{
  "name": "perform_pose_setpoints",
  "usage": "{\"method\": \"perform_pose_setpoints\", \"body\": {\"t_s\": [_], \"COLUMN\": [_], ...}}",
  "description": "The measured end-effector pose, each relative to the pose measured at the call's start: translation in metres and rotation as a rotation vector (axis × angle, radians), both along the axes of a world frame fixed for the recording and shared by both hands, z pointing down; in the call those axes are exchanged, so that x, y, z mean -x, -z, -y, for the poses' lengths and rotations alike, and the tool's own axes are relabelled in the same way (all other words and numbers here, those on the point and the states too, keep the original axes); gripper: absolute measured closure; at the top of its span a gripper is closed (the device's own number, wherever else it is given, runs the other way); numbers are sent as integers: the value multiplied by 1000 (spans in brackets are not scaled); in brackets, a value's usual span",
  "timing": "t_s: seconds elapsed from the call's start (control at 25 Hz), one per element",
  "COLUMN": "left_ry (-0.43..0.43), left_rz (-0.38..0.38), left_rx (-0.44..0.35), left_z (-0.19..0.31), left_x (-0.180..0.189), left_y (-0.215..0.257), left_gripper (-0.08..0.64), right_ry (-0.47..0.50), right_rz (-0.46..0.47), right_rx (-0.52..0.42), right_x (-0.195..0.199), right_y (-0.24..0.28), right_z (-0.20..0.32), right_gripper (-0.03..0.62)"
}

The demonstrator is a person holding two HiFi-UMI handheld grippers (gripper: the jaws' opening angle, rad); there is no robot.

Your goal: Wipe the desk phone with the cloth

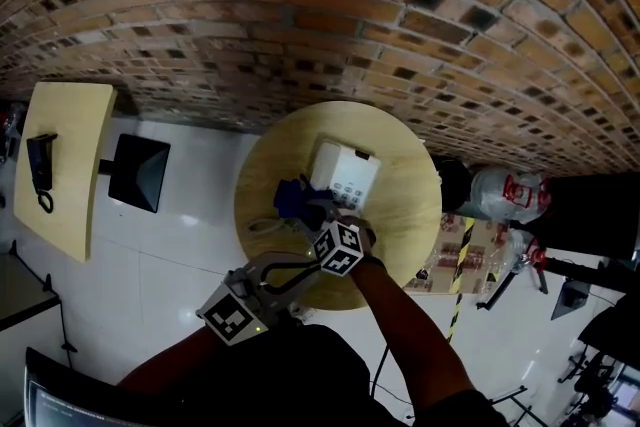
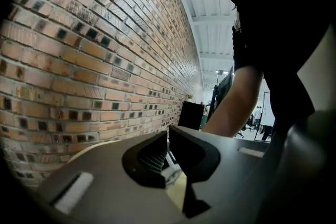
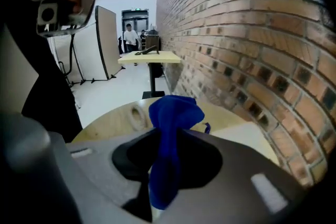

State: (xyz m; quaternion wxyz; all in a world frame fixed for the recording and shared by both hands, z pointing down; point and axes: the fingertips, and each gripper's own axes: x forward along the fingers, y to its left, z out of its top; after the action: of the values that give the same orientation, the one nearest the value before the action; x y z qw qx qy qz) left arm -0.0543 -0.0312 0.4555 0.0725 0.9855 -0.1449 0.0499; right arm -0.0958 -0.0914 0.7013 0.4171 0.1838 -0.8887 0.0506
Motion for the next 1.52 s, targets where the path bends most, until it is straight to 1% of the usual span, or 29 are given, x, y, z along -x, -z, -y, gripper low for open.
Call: {"method": "perform_pose_setpoints", "body": {"t_s": [0.08,0.16,0.2,0.28,0.36,0.4,0.44,0.52,0.64,0.72,0.8,0.88,0.96,1.04,1.12,1.2,1.24,1.28,1.32,1.4,1.52], "left_ry": [-9,-18,-20,-33,-34,-29,-35,-67,-81,-103,-102,-95,-82,-87,-84,-78,-77,-86,-105,-130,-135], "left_rz": [-4,-1,-1,0,-15,-23,-24,-19,-24,-9,6,-8,-18,6,13,2,-2,-1,7,12,5], "left_rx": [8,21,29,32,51,79,89,61,75,55,79,76,83,88,102,112,117,107,78,36,18], "left_z": [-2,-4,-6,-9,-13,-15,-17,-21,-26,-28,-29,-27,-24,-24,-24,-23,-23,-23,-24,-25,-25], "left_x": [-4,-9,-11,-16,-23,-27,-31,-38,-46,-49,-49,-50,-48,-44,-41,-40,-40,-40,-41,-41,-40], "left_y": [1,0,-1,-2,-1,-2,-2,-1,-1,-1,-5,-3,-4,-8,-10,-10,-9,-9,-9,-8,-4], "left_gripper": [546,546,546,546,546,546,546,546,546,546,546,546,546,546,546,546,546,546,546,546,546], "right_ry": [44,76,74,32,-51,-106,-166,-287,-463,-579,-688,-772,-825,-863,-889,-903,-914,-929,-943,-946,-934], "right_rz": [-25,-45,-42,-18,9,17,20,14,9,18,17,6,-6,1,11,7,6,12,23,35,51], "right_rx": [50,70,74,74,69,69,69,65,63,78,110,149,183,200,204,204,206,214,227,233,155], "right_x": [4,1,-4,-20,-47,-65,-85,-129,-193,-229,-259,-282,-293,-296,-297,-299,-301,-304,-306,-309,-311], "right_y": [-21,-32,-33,-28,-18,-14,-11,-8,-10,-16,-29,-46,-61,-69,-71,-74,-75,-76,-76,-73,-49], "right_z": [-36,-61,-69,-73,-67,-61,-54,-38,-20,-11,-6,-7,-10,-10,-7,-4,-3,-3,-3,-1,8], "right_gripper": [502,503,503,503,503,503,503,503,503,503,502,502,502,502,498,474,443,391,370,354,354]}}
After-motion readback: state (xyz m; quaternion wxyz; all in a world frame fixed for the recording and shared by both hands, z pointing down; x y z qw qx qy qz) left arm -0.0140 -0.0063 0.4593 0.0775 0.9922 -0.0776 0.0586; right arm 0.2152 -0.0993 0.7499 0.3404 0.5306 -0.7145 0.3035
